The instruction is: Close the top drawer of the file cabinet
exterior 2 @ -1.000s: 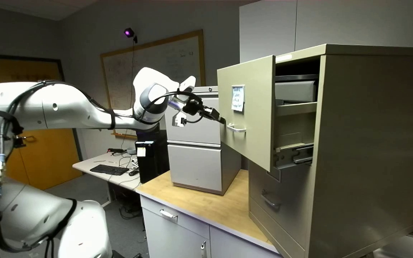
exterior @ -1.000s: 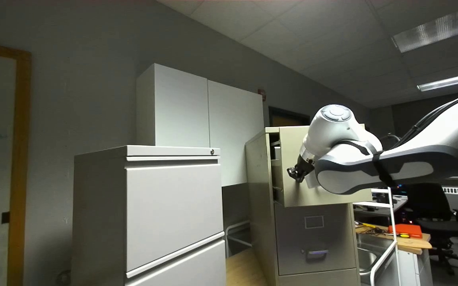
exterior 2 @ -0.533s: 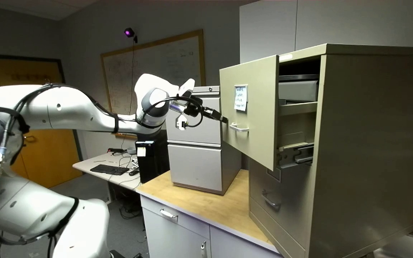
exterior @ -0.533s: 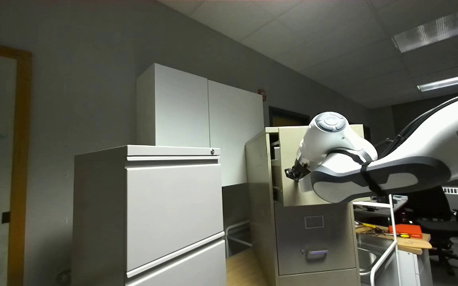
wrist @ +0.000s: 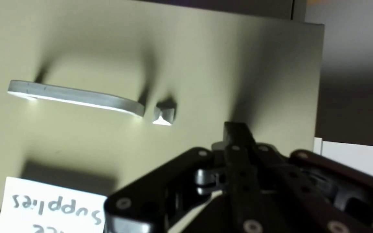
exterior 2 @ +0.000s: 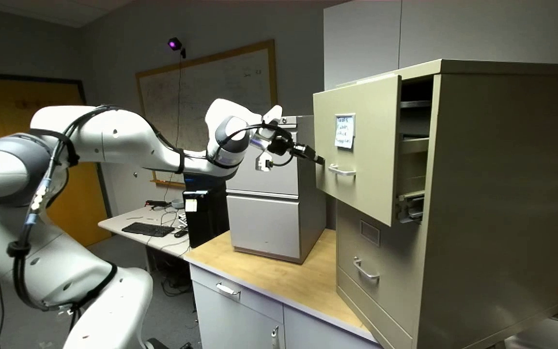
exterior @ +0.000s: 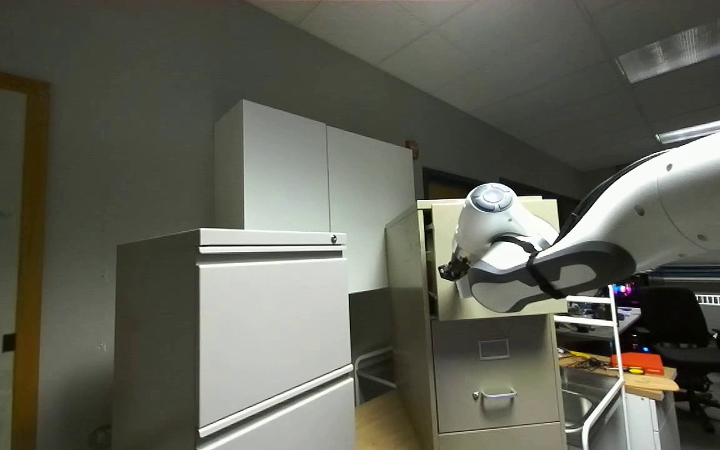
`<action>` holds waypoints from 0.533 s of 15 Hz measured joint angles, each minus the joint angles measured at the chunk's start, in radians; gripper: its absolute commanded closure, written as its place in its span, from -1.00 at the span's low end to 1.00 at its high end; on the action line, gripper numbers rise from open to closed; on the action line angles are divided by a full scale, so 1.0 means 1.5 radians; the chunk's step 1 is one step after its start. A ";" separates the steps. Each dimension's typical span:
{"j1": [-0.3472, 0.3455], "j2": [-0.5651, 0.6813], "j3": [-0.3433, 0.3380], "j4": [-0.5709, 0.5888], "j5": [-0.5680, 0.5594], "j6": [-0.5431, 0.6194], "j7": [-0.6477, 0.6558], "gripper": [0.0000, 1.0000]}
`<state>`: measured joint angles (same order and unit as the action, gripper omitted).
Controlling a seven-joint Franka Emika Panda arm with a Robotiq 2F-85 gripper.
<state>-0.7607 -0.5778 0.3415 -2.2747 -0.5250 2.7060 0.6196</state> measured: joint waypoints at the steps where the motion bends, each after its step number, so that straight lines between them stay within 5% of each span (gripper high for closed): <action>1: -0.009 0.019 0.007 0.018 0.000 -0.004 0.000 1.00; 8: -0.041 0.127 0.046 0.149 0.000 -0.100 0.000 1.00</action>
<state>-0.8221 -0.3871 0.4103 -2.0513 -0.5250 2.5563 0.6196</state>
